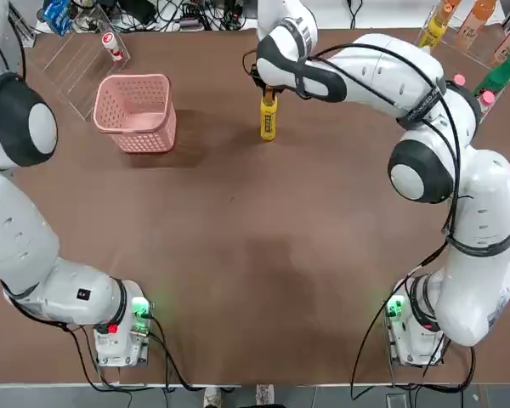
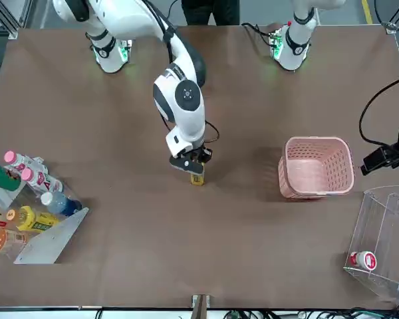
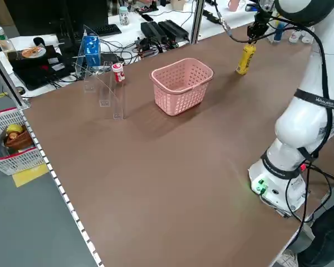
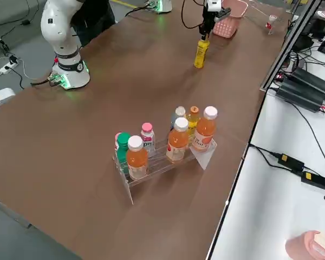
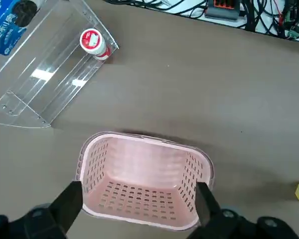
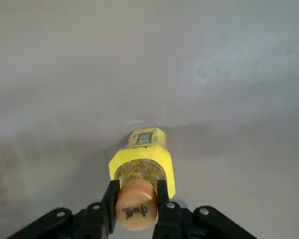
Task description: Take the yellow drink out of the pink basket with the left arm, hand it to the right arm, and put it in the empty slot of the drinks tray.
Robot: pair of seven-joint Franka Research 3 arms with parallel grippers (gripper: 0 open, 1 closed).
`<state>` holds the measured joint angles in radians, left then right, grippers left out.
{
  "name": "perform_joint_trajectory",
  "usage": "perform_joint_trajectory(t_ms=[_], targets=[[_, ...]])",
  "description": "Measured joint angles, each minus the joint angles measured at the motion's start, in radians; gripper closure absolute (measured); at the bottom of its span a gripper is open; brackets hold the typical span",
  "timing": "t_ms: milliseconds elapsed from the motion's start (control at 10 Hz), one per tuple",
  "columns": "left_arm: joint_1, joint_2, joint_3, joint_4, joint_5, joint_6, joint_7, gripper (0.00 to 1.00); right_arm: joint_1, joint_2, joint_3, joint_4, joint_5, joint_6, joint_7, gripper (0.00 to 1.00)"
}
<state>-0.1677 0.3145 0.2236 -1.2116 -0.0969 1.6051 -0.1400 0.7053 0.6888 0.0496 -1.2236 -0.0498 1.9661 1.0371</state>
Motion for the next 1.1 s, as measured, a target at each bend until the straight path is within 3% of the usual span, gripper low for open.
perform_joint_trajectory(t_ms=[300, 500, 800, 1100], targets=[[0.069, -0.025, -0.079, 0.002, 0.000, -0.003, 0.001, 0.00, -0.001, -0.002, -0.007, 0.002, 0.000, -0.001, -0.021, 0.66], [0.107, -0.061, -0.118, 0.002, 0.000, -0.031, 0.002, 0.00, -0.004, -0.040, -0.016, 0.018, 0.000, -0.082, -0.063, 0.66], [0.127, -0.069, -0.137, 0.001, 0.000, -0.045, 0.002, 0.00, -0.030, -0.189, -0.045, 0.024, 0.002, -0.280, -0.113, 0.66], [0.156, -0.072, -0.166, 0.001, 0.000, -0.045, 0.010, 0.00, -0.165, -0.327, -0.052, -0.037, 0.018, -0.351, -0.129, 0.66]])
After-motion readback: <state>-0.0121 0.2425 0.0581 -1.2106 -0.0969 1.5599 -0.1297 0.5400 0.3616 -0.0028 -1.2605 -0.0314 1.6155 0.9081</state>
